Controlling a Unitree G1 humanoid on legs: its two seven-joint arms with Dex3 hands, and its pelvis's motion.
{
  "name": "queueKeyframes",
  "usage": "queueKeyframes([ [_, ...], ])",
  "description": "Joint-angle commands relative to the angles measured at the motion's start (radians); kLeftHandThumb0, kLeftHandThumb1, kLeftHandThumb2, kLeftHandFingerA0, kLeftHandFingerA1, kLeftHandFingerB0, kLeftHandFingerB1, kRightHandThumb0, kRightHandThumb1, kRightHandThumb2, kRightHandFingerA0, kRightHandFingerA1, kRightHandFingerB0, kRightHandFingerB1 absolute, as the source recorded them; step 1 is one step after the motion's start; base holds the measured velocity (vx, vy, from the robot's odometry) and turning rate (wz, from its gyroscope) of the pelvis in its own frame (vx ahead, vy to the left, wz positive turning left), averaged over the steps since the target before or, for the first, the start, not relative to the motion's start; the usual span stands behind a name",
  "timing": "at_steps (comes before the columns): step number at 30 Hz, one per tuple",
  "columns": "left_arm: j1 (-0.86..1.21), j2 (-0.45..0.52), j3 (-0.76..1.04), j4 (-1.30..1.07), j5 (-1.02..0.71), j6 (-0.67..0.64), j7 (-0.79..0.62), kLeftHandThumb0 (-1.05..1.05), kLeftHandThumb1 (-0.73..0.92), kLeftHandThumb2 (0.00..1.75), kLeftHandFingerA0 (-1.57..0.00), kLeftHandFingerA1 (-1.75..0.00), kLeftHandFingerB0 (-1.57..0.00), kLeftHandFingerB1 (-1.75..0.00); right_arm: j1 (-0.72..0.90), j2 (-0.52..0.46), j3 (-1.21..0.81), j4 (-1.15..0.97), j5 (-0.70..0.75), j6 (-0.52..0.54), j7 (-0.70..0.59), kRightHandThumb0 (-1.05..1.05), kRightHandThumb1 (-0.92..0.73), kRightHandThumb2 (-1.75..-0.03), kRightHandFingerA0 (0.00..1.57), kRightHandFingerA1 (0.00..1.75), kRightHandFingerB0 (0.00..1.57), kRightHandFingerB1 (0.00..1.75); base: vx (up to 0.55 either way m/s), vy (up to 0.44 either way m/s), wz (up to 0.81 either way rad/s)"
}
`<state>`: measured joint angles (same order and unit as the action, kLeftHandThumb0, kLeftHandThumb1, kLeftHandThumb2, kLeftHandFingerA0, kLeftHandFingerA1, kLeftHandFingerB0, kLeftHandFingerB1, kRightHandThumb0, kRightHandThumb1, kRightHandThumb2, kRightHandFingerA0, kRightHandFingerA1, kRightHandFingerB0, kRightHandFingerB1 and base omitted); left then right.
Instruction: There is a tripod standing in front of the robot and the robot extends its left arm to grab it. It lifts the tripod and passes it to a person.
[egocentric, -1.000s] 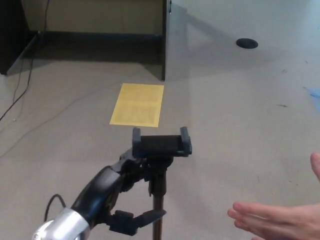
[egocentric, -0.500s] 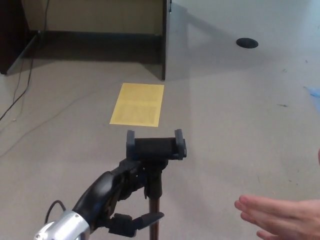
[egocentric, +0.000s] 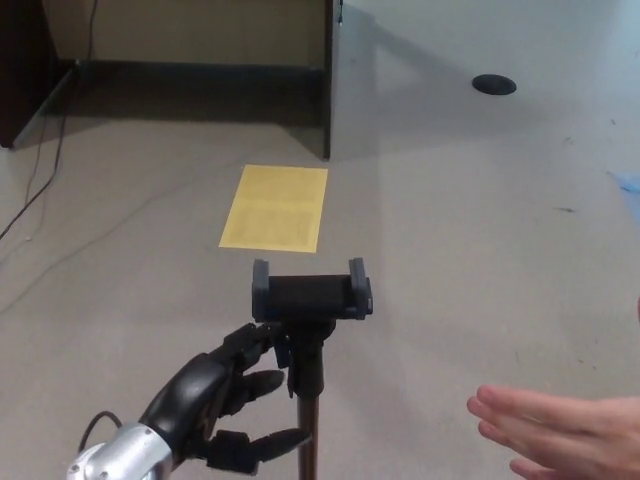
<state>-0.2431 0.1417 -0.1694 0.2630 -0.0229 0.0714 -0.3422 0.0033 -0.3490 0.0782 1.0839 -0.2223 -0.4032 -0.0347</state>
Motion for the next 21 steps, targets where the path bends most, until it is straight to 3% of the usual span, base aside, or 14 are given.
queueKeyframes([
  [1, 0.010, -0.009, -0.014, 0.005, 0.036, -0.024, 0.024, -0.66, 0.44, 0.55, -0.18, -0.37, 0.00, -0.20, 0.011, -0.015, 0.005, -0.010, -0.011, -0.018, -0.003, -0.38, -0.68, -0.60, 0.65, 0.41, 0.45, 0.35, 0.00, 0.000, 0.00],
  [2, 0.021, -0.011, -0.023, -0.007, 0.044, -0.020, 0.028, -0.64, 0.36, 0.74, -0.12, -0.44, -0.03, -0.15, 0.014, -0.017, 0.009, -0.003, -0.016, -0.026, -0.005, -0.38, -0.68, -0.60, 0.63, 0.41, 0.46, 0.35, 0.00, 0.000, 0.00],
  [7, 0.034, -0.019, -0.035, -0.018, 0.046, -0.026, 0.020, -0.65, 0.33, 0.67, -0.09, -0.43, -0.01, -0.12, -0.008, -0.028, 0.037, 0.000, -0.048, -0.003, -0.023, -0.42, -0.69, -0.61, 0.69, 0.42, 0.49, 0.36, 0.00, 0.000, 0.00],
  [8, 0.034, -0.022, -0.036, -0.018, 0.043, -0.025, 0.019, -0.66, 0.38, 0.59, -0.09, -0.37, 0.00, -0.16, -0.008, -0.028, 0.039, -0.001, -0.048, 0.000, -0.024, -0.49, -0.57, -0.83, 0.62, 0.55, 0.44, 0.49, 0.00, 0.000, 0.00],
  [9, 0.035, -0.028, -0.036, -0.016, 0.037, -0.025, 0.017, -0.54, 0.34, 0.77, -0.05, -0.45, 0.00, -0.16, -0.010, -0.027, 0.040, 0.000, -0.046, 0.001, -0.022, -0.48, -0.57, -0.83, 0.63, 0.55, 0.45, 0.49, 0.00, 0.000, 0.00],
  [12, 0.033, -0.043, -0.045, 0.005, 0.035, -0.036, 0.014, -0.54, 0.34, 0.77, -0.04, -0.45, 0.00, -0.17, -0.001, -0.025, 0.037, 0.005, -0.041, -0.012, -0.025, -0.48, -0.56, -0.83, 0.64, 0.56, 0.47, 0.50, 0.00, 0.000, 0.00],
  [13, -0.008, -0.052, -0.039, 0.042, 0.030, -0.046, 0.011, -0.61, 0.41, 0.55, -0.11, -0.36, 0.00, -0.19, -0.030, -0.026, 0.036, 0.010, -0.041, 0.000, -0.021, -0.48, -0.56, -0.82, 0.65, 0.56, 0.47, 0.50, 0.00, 0.000, 0.00],
  [14, -0.010, -0.057, -0.048, 0.045, 0.038, -0.043, 0.013, -0.54, 0.33, 0.73, -0.06, -0.40, 0.00, -0.15, -0.028, -0.027, 0.042, 0.009, -0.050, 0.003, -0.027, -0.48, -0.56, -0.82, 0.63, 0.55, 0.46, 0.49, 0.00, 0.000, 0.00],
  [15, -0.019, -0.058, -0.062, 0.048, 0.060, -0.037, 0.024, -0.55, 0.33, 0.74, -0.04, -0.39, 0.00, -0.15, -0.026, -0.028, 0.046, 0.009, -0.055, -0.004, -0.033, -0.41, -0.68, -0.60, 0.69, 0.41, 0.51, 0.36, 0.00, 0.000, 0.00],
  [20, -0.015, -0.085, -0.084, 0.065, 0.093, 0.018, 0.070, -0.43, 0.31, 0.67, -0.06, -0.43, 0.00, -0.14, -0.001, -0.017, 0.053, 0.015, -0.056, -0.012, -0.027, -0.43, -0.68, -0.60, 0.70, 0.42, 0.51, 0.36, 0.00, 0.000, 0.00],
  [21, -0.018, -0.093, -0.080, 0.077, 0.093, 0.028, 0.081, -0.44, 0.40, 0.51, -0.12, -0.37, 0.00, -0.17, 0.002, -0.017, 0.055, 0.015, -0.058, -0.020, -0.026, -0.43, -0.68, -0.60, 0.71, 0.42, 0.52, 0.37, 0.00, 0.000, 0.00],
])
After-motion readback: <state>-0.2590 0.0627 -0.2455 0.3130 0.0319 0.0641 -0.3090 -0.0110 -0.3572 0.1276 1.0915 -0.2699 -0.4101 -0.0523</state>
